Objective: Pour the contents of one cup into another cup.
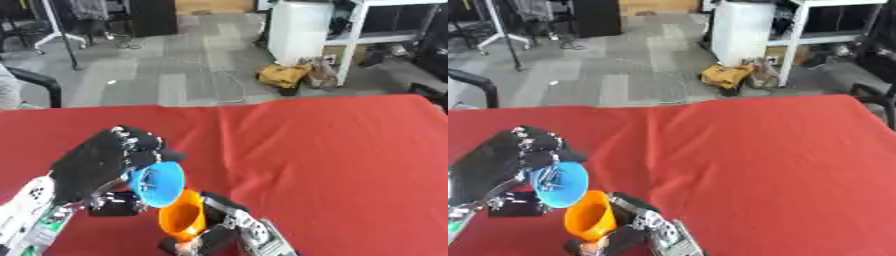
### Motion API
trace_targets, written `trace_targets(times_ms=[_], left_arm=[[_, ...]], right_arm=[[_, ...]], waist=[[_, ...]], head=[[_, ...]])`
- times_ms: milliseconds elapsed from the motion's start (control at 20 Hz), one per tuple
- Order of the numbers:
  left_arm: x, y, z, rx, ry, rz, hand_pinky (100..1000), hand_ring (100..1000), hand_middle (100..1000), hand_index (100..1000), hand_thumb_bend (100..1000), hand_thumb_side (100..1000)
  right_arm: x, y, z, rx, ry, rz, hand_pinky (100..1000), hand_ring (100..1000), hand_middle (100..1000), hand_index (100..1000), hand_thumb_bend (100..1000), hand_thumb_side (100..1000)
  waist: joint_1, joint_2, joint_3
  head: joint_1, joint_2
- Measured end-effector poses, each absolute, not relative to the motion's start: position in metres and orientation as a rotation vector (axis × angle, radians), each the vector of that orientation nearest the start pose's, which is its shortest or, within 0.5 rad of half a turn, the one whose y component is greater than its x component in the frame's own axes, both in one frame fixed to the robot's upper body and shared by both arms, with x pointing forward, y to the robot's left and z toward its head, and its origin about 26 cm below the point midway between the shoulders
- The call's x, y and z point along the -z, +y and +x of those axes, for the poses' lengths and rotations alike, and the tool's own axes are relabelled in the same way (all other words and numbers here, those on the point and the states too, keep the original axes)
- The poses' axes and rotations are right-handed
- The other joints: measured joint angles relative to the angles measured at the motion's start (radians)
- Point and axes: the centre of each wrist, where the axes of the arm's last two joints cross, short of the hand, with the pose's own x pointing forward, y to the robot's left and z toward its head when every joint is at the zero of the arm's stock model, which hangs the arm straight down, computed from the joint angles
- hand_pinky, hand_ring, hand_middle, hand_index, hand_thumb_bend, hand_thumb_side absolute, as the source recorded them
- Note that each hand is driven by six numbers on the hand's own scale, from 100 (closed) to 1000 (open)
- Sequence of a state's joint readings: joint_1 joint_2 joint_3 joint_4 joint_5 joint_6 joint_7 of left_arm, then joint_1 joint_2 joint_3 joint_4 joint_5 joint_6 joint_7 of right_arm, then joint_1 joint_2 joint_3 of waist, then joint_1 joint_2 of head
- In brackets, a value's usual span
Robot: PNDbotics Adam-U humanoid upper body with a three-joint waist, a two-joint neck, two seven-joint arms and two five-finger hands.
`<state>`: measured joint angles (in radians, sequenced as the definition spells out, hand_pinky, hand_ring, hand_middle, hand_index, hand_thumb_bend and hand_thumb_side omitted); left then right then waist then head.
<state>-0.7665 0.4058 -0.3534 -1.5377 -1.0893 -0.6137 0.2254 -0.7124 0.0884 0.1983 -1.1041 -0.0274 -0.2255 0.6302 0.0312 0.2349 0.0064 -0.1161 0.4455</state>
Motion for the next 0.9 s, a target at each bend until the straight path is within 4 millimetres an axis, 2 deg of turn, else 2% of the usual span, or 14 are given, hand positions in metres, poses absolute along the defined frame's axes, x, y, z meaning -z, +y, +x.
trace_targets(times_ms=[250, 900], left_arm=[[-0.2220, 0.1715, 0.3916, -1.563, 2.337, -0.893, 242, 359, 467, 760, 509, 100], [-0.2218, 0.1723, 0.3915, -1.568, 2.255, -0.943, 259, 368, 469, 762, 534, 100]], right_arm=[[-0.0908, -0.0720, 0.4122, -1.010, -1.803, 0.768, 734, 409, 346, 522, 338, 100], [-0.0890, -0.0739, 0.4128, -1.009, -1.791, 0.766, 732, 409, 345, 521, 338, 100]], waist=[[0.000, 0.000, 0.000], [0.000, 0.000, 0.000]], head=[[0.000, 0.000], [-0.001, 0.000]])
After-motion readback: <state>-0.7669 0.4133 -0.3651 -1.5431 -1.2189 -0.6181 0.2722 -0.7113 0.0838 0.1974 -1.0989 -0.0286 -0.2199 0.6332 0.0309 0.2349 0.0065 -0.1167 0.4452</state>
